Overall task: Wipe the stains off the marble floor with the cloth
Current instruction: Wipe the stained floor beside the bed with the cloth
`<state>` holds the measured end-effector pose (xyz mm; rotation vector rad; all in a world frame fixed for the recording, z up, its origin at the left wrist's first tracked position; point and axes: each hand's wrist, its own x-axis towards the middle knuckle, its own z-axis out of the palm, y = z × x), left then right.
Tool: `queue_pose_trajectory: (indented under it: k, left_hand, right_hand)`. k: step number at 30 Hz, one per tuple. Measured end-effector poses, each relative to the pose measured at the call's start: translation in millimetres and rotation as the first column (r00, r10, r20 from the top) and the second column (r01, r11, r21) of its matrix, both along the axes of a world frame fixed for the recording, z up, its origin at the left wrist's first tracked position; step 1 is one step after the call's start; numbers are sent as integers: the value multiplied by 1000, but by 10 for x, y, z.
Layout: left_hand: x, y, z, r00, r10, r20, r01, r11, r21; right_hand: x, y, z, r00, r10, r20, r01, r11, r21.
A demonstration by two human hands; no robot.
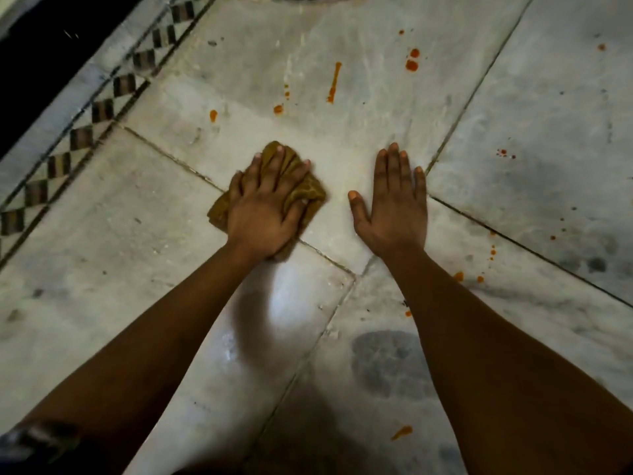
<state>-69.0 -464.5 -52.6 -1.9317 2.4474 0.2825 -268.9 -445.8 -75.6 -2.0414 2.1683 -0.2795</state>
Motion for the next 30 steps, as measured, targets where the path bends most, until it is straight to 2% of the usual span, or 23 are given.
queue_pose_trajectory:
  k: [4, 6, 10, 12, 14, 17, 20, 23, 26, 28, 30]
  left_hand:
    - [-267, -753, 9, 983, 180, -13, -180, 983, 46]
    - [-350, -902, 7, 976, 214, -25, -213, 975, 61]
    - [-119, -223, -3, 1000, -24, 7, 24, 999, -29]
    - [134, 40, -7, 1000, -27, 16, 27, 1000, -9]
    - [279, -158, 8, 991, 128, 28, -128, 991, 26]
    - [176, -823, 26, 928, 371, -3, -371, 928, 35]
    - [-196, -1345, 43, 880, 472, -42, -469, 880, 72]
    - [-449, -1277, 45, 952, 303, -32, -301, 952, 57]
    - [-244, -940, 14, 995, 102, -10, -102, 995, 13]
    - [-104, -968, 13, 995, 104, 2, -104, 994, 12]
    - [-133, -1249, 11, 983, 181, 5, -182, 983, 15]
  right_hand:
    - [-7, -2, 8, 1000, -7, -19, 8, 1000, 13]
    - [4, -4, 16, 1000, -8, -12, 8, 1000, 10]
    - [17, -12, 40, 1000, -20, 20, 20, 1000, -6]
    - [9, -1, 38, 1000, -19, 15, 19, 1000, -2]
    - [13, 4, 31, 1000, -22, 10, 22, 1000, -4]
    - [10, -7, 24, 1000, -28, 8, 28, 999, -18]
    - [23, -12, 35, 1000, -28, 1, 28, 999, -19]
    - [20, -15, 57, 1000, -29, 2, 29, 999, -17]
    - [13, -8, 57, 1000, -31, 4, 31, 1000, -2]
    - [14, -8, 48, 999, -33, -3, 33, 999, 3]
    - [13, -13, 46, 999, -38, -9, 38, 999, 7]
